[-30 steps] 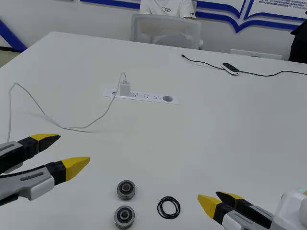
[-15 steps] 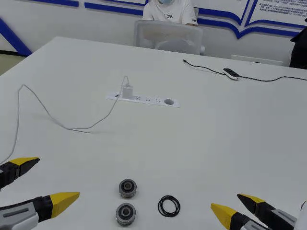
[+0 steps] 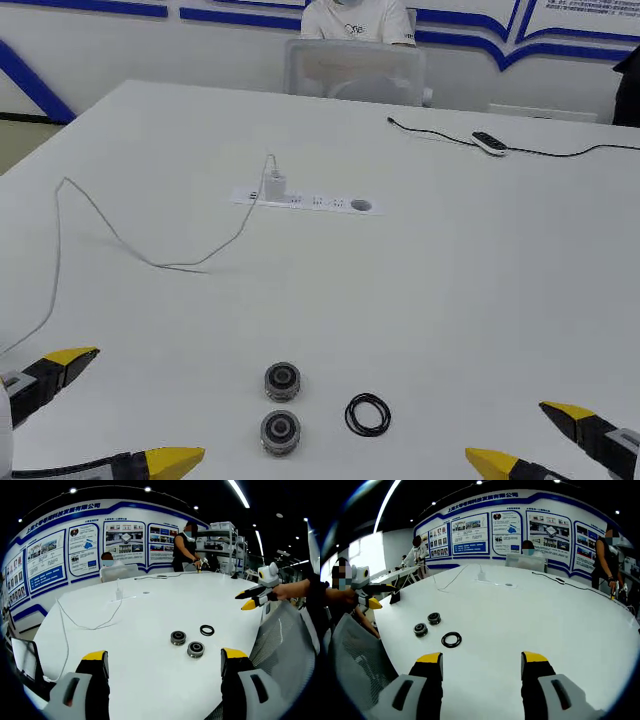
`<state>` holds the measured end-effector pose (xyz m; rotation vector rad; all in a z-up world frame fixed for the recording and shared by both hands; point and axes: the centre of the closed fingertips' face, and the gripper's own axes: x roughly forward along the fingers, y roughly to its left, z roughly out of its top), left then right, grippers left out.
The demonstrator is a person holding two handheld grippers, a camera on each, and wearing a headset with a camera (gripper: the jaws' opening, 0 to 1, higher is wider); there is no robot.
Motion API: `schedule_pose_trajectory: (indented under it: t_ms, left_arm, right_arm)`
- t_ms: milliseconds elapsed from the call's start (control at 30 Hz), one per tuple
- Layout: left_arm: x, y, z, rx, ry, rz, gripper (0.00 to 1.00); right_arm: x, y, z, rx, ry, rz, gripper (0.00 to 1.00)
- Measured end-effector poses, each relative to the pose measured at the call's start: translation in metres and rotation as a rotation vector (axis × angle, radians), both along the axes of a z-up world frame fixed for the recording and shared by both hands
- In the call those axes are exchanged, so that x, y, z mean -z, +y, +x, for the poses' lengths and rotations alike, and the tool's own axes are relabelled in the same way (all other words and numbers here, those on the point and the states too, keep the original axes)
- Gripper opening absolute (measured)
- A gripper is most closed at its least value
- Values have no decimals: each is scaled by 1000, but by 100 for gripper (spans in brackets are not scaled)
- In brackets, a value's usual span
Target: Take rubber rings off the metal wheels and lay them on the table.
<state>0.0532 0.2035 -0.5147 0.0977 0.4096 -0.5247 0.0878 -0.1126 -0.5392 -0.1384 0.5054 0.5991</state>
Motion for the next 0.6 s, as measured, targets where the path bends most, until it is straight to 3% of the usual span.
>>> schedule_pose_trajectory:
  t_ms: [167, 233, 433, 600]
  left_arm:
    - [3, -1, -5, 5, 1, 12, 97]
    - [3, 0, -4, -11, -19, 28, 97]
    - [8, -5, -7, 4, -3, 43, 99]
    - [9, -3, -5, -19, 4, 28, 100]
  right_arm:
    - [-5, 2, 2, 10, -6, 37, 71]
    - [-6, 5, 2, 3, 2, 51, 75]
    - [-8, 13, 2, -15, 0, 57, 80]
    - [-7, 18, 1, -29, 8, 51, 80]
